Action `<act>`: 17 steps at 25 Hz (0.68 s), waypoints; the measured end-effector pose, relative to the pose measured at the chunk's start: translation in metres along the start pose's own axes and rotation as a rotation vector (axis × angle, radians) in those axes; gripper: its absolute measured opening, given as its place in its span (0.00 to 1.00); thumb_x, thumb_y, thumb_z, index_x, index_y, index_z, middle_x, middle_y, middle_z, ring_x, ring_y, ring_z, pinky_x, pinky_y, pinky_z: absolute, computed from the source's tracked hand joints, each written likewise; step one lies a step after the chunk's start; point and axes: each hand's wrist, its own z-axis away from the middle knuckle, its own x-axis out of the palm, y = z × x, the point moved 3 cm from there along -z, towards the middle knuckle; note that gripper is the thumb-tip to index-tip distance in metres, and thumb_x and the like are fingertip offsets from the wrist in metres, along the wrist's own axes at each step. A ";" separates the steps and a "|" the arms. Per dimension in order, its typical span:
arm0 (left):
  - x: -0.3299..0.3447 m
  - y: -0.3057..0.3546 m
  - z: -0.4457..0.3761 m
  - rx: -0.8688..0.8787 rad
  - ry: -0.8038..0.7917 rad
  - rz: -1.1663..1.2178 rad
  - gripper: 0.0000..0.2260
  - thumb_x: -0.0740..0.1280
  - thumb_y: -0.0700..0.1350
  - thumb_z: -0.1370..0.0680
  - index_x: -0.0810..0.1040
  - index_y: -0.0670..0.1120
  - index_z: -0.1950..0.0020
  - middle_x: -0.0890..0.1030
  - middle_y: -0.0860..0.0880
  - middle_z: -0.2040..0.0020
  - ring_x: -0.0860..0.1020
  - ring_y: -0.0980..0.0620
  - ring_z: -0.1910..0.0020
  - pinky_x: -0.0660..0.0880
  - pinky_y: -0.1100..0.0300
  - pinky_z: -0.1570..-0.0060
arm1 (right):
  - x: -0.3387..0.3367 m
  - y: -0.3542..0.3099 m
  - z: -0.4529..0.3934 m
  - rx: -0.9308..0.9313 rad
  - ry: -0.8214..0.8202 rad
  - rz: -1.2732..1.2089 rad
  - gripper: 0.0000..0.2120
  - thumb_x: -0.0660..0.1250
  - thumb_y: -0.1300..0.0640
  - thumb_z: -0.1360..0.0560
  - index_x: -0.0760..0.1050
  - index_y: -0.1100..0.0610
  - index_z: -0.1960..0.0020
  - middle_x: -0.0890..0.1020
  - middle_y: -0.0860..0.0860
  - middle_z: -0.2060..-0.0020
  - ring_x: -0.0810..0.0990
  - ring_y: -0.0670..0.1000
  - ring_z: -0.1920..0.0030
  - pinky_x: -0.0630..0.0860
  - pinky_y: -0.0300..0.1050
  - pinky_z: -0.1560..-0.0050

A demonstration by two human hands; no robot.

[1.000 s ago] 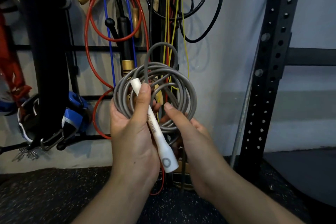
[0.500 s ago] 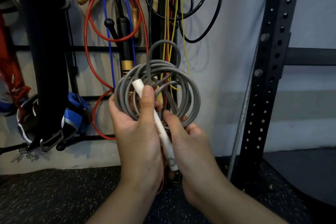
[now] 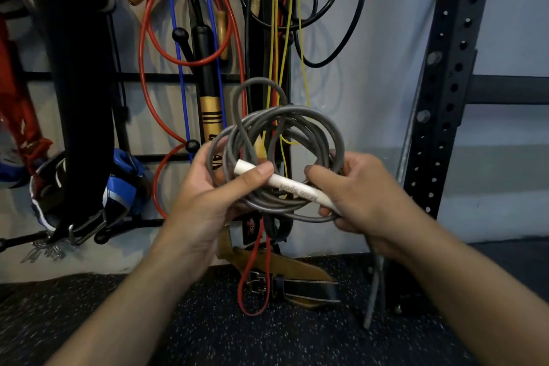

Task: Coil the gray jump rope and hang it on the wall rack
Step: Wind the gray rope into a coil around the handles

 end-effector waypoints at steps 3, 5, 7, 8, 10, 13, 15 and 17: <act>-0.011 0.027 -0.005 0.051 -0.108 -0.248 0.42 0.85 0.51 0.39 0.72 0.59 0.28 0.88 0.54 0.43 0.88 0.52 0.49 0.84 0.58 0.55 | -0.015 -0.009 -0.004 -0.105 -0.088 0.207 0.10 0.71 0.60 0.25 0.78 0.57 0.65 0.75 0.50 0.78 0.73 0.49 0.78 0.63 0.36 0.82; -0.014 0.052 -0.005 0.161 -0.168 -0.457 0.48 0.84 0.63 0.46 0.71 0.65 0.27 0.85 0.60 0.39 0.85 0.58 0.42 0.82 0.60 0.47 | -0.019 -0.016 -0.004 -0.205 -0.142 0.410 0.11 0.72 0.59 0.26 0.77 0.58 0.66 0.74 0.50 0.79 0.71 0.44 0.80 0.66 0.36 0.80; -0.006 0.069 0.000 0.228 -0.270 -0.746 0.44 0.79 0.72 0.46 0.70 0.73 0.31 0.83 0.67 0.38 0.81 0.67 0.39 0.75 0.59 0.41 | -0.016 -0.023 -0.002 -0.307 -0.195 0.614 0.11 0.73 0.56 0.27 0.77 0.55 0.67 0.76 0.53 0.76 0.71 0.45 0.76 0.69 0.41 0.74; 0.002 0.070 0.004 0.222 -0.349 -0.902 0.42 0.78 0.74 0.46 0.69 0.76 0.33 0.82 0.70 0.39 0.79 0.70 0.41 0.73 0.62 0.42 | -0.014 -0.025 0.001 -0.344 -0.220 0.685 0.10 0.73 0.54 0.28 0.77 0.54 0.66 0.76 0.52 0.75 0.71 0.46 0.75 0.70 0.44 0.71; 0.018 0.059 0.012 0.184 -0.463 -1.140 0.42 0.77 0.74 0.44 0.65 0.78 0.33 0.83 0.69 0.42 0.81 0.70 0.46 0.75 0.64 0.46 | -0.007 -0.029 0.006 -0.408 -0.236 0.795 0.08 0.73 0.50 0.31 0.79 0.52 0.63 0.77 0.48 0.73 0.73 0.46 0.73 0.73 0.48 0.69; 0.034 0.036 0.017 0.146 -0.458 -1.208 0.43 0.81 0.68 0.43 0.63 0.77 0.34 0.83 0.63 0.42 0.81 0.61 0.44 0.79 0.53 0.43 | -0.003 -0.031 0.011 -0.473 -0.212 0.890 0.08 0.73 0.47 0.33 0.80 0.50 0.62 0.80 0.48 0.71 0.77 0.46 0.70 0.75 0.47 0.69; 0.034 0.026 0.016 0.099 -0.435 -1.167 0.42 0.82 0.66 0.42 0.63 0.76 0.35 0.84 0.61 0.42 0.81 0.60 0.45 0.80 0.53 0.44 | -0.002 -0.028 0.012 -0.457 -0.212 0.879 0.07 0.74 0.47 0.34 0.81 0.50 0.63 0.81 0.49 0.72 0.77 0.45 0.71 0.74 0.46 0.70; 0.030 0.020 0.013 0.094 -0.419 -1.158 0.39 0.81 0.65 0.40 0.63 0.76 0.35 0.85 0.61 0.48 0.81 0.64 0.52 0.81 0.59 0.52 | -0.002 -0.023 0.010 -0.407 -0.208 0.776 0.04 0.75 0.49 0.35 0.82 0.48 0.64 0.82 0.49 0.72 0.76 0.44 0.72 0.73 0.45 0.70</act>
